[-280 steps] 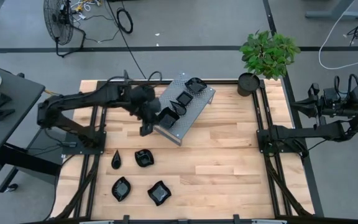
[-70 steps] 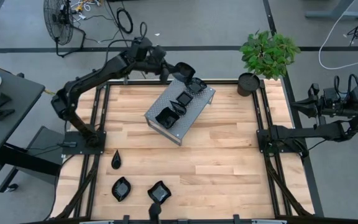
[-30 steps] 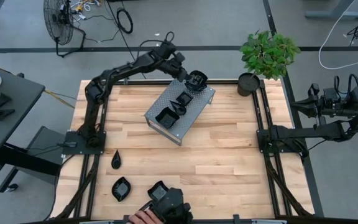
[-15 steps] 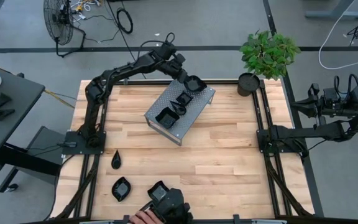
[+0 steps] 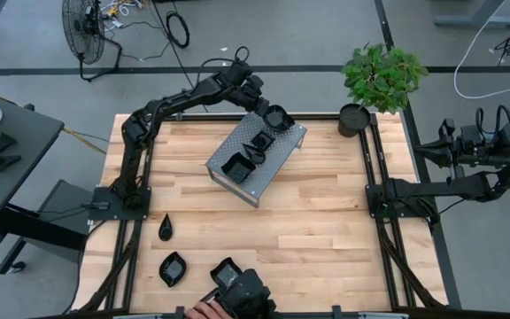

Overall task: Pick & Place Mini shaped plates
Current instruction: Stack the black leaf shaped plate on top of the black leaf shaped plate on the shelf, then stack the black drop shaped plate on top of the black drop shaped plate on the shelf

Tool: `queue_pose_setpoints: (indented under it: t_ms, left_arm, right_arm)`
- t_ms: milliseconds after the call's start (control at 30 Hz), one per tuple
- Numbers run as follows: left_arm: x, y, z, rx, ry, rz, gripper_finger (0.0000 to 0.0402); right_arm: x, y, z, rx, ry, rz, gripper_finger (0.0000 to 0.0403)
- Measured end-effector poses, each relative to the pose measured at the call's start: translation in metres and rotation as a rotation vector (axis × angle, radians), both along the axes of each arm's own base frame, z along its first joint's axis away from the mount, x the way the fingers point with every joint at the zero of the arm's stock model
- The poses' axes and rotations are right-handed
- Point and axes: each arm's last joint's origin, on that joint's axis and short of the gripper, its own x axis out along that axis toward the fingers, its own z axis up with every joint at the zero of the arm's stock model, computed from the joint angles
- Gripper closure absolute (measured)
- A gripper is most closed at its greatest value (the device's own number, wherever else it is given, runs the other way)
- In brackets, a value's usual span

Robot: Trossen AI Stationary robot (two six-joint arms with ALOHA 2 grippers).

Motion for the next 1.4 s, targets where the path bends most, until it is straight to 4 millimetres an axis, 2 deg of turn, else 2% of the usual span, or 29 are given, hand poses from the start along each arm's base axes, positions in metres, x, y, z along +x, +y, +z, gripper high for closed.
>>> queue_pose_setpoints:
  t_ms: [200,500,733,1067,1267,1400]
  left_arm:
    - [0.002,-0.003,0.001,0.002,0.000,-0.004,0.0361]
    - [0.004,-0.003,0.001,0.001,-0.002,0.027,0.0299]
    - [0.002,-0.001,0.006,0.004,-0.017,0.022,0.0273]
    - [0.000,-0.002,0.045,0.101,-0.006,-0.044,0.0251]
    - [-0.009,-0.010,0.065,0.148,0.099,-0.142,0.0250]
    - [-0.017,-0.021,0.068,0.136,0.189,-0.218,0.0250]
  right_arm:
    - [0.000,0.000,0.000,0.000,0.000,0.000,0.0383]
    - [0.000,0.000,0.000,0.000,0.000,0.000,0.0383]
    - [0.000,0.000,0.000,0.000,0.000,0.000,0.0383]
    - [0.000,0.000,0.000,0.000,0.000,0.000,0.0383]
    - [0.000,0.000,0.000,0.000,0.000,0.000,0.0383]
    - [0.000,0.000,0.000,0.000,0.000,0.000,0.0383]
